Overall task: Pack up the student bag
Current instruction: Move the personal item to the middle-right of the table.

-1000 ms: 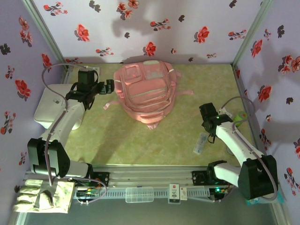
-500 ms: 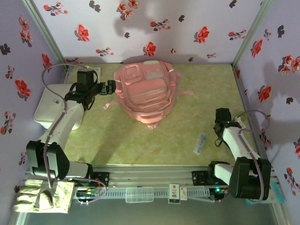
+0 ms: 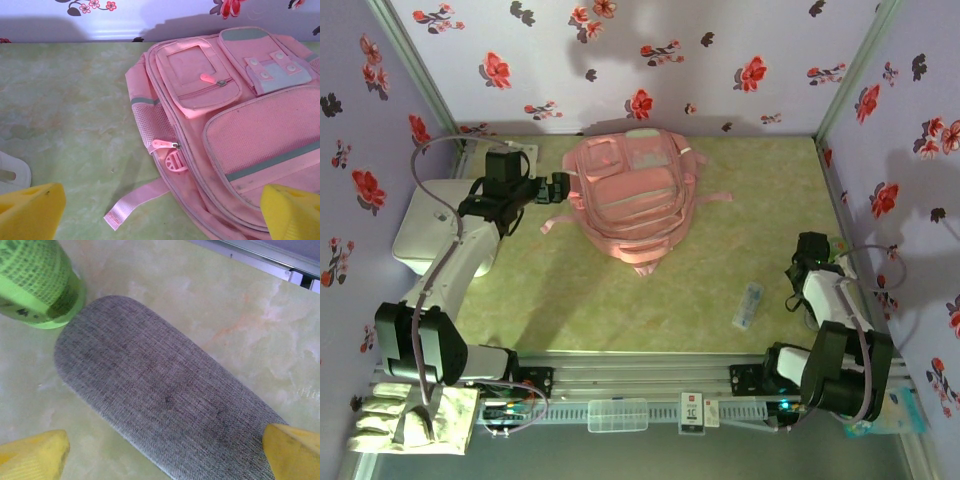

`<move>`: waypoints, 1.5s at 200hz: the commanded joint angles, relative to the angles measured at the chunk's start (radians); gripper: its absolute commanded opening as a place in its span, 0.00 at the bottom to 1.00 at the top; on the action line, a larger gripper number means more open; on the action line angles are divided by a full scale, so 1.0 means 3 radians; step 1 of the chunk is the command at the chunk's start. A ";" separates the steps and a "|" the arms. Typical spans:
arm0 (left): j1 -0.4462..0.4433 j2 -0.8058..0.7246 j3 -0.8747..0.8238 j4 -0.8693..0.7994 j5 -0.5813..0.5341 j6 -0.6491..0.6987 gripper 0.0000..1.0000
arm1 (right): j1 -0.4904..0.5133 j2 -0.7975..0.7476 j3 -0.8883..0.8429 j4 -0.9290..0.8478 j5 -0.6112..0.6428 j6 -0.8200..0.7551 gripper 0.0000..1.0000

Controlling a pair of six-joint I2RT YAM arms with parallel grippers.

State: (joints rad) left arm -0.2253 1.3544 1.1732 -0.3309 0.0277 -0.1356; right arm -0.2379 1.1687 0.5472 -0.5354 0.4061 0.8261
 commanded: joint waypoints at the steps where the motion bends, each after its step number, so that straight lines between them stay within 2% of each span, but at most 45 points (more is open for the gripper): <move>1: -0.0019 -0.0106 -0.0022 -0.0080 0.0033 0.0099 1.00 | -0.0015 0.0090 0.0022 0.0185 -0.0392 -0.0018 0.99; 32: -0.0020 -0.0105 -0.0044 -0.0035 0.0022 0.0089 1.00 | 0.0062 0.0108 -0.0008 0.0286 -0.0760 0.0045 0.97; 65: -0.0018 -0.0098 -0.0055 -0.0009 0.0021 0.0087 1.00 | 0.0458 0.0170 0.0065 0.0366 -0.0748 0.0162 0.97; 136: -0.0039 -0.0061 -0.0045 -0.0024 0.0029 0.0068 1.00 | 0.0915 0.0799 0.0476 0.0840 -0.1108 0.0061 0.93; 168: -0.0080 -0.0010 -0.0030 -0.0053 0.0038 0.0076 1.00 | 0.1037 0.0879 0.0666 0.0678 -0.0970 -0.0044 0.94; 206: -0.0124 0.0018 0.0006 -0.0094 0.0041 0.0102 1.00 | 0.1038 0.0481 0.0682 0.0315 -0.0621 -0.0052 0.96; 243: -0.0152 0.0041 0.0021 -0.0094 0.0041 0.0108 1.00 | 0.1033 0.0273 0.0594 0.0082 -0.0187 0.0241 0.99; 300: -0.0198 0.0072 0.0037 -0.0134 0.0045 0.0154 1.00 | 0.0972 0.0778 0.0773 0.0281 -0.0128 0.0525 0.99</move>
State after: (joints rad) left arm -0.2733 1.3605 1.1603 -0.3492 0.0280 -0.1173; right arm 0.0628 1.3281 0.7383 -0.4511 0.3164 0.9180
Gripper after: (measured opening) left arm 0.996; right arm 0.993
